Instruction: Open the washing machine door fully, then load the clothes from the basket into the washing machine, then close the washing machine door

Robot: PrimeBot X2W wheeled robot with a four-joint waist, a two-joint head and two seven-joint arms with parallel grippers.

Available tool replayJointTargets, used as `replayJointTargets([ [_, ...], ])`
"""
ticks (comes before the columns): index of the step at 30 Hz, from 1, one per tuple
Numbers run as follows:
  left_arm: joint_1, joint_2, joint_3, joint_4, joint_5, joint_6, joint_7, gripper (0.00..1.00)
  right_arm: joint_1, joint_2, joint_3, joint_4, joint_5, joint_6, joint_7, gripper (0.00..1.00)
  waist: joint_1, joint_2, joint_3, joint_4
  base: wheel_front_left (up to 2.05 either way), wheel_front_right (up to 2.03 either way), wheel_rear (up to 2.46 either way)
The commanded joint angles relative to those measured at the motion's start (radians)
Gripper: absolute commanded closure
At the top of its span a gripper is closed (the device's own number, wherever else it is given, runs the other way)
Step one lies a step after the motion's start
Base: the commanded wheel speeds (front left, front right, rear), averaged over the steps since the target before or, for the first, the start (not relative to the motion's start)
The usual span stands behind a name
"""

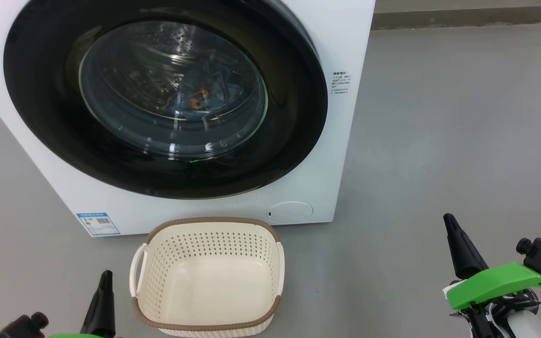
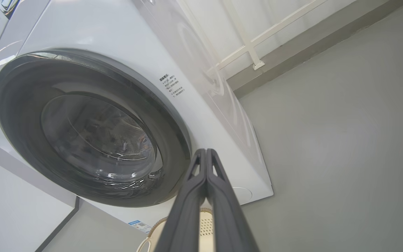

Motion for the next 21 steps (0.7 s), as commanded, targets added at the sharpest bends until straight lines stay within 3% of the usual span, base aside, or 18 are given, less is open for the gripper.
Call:
replayJointTargets([
  [1, -0.042, 0.007, 0.025, -0.016, -0.023, -0.007, 0.008, 1.0, -0.02, -0.011, -0.01, -0.029, 0.032, -0.002, 0.006, 1.0, -0.0001, 0.0, 0.0, 0.001, 0.0, 0.0, 0.0],
  [21, -0.055, -0.022, 0.075, -0.008, -0.176, -0.022, 0.062, 1.0, -0.01, 0.016, -0.06, -0.044, 0.207, -0.004, 0.064, 1.0, -0.0001, 0.0, -0.003, 0.008, 0.0, 0.0, 0.0],
])
